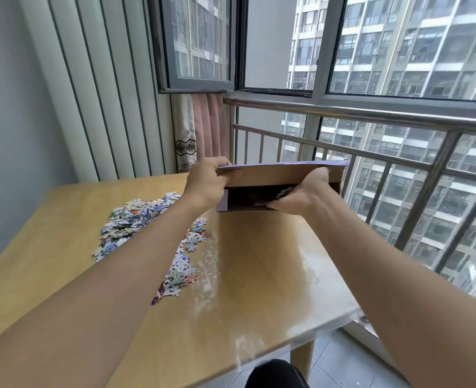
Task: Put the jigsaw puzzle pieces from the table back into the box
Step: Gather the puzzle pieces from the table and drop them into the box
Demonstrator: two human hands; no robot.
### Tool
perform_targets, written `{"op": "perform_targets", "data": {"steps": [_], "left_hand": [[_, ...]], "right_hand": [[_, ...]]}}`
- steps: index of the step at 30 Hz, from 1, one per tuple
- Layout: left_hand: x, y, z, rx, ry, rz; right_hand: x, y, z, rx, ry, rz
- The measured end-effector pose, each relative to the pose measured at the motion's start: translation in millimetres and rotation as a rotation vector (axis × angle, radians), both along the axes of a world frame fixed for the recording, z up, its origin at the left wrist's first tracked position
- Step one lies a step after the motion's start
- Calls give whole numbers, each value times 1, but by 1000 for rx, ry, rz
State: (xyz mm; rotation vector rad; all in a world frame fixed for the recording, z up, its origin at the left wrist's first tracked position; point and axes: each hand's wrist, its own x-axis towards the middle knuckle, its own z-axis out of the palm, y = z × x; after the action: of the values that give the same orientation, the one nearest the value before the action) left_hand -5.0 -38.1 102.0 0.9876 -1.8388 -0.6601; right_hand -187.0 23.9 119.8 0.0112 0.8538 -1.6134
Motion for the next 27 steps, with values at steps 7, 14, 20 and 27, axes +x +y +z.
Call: {"op": "perform_targets", "data": {"steps": [7, 14, 20, 27], "left_hand": [[0, 2, 0, 24, 41, -1], [-2, 6, 1, -20, -12, 10], [-4, 12, -1, -36, -31, 3], [2, 15, -10, -34, -2, -16]], "right_hand": [[-9, 5, -5, -49, 248, -19], [-31, 28, -35, -110, 1964, 140], [-28, 14, -43, -48, 2205, 708], [-26, 7, -50, 24, 2443, 790]]}}
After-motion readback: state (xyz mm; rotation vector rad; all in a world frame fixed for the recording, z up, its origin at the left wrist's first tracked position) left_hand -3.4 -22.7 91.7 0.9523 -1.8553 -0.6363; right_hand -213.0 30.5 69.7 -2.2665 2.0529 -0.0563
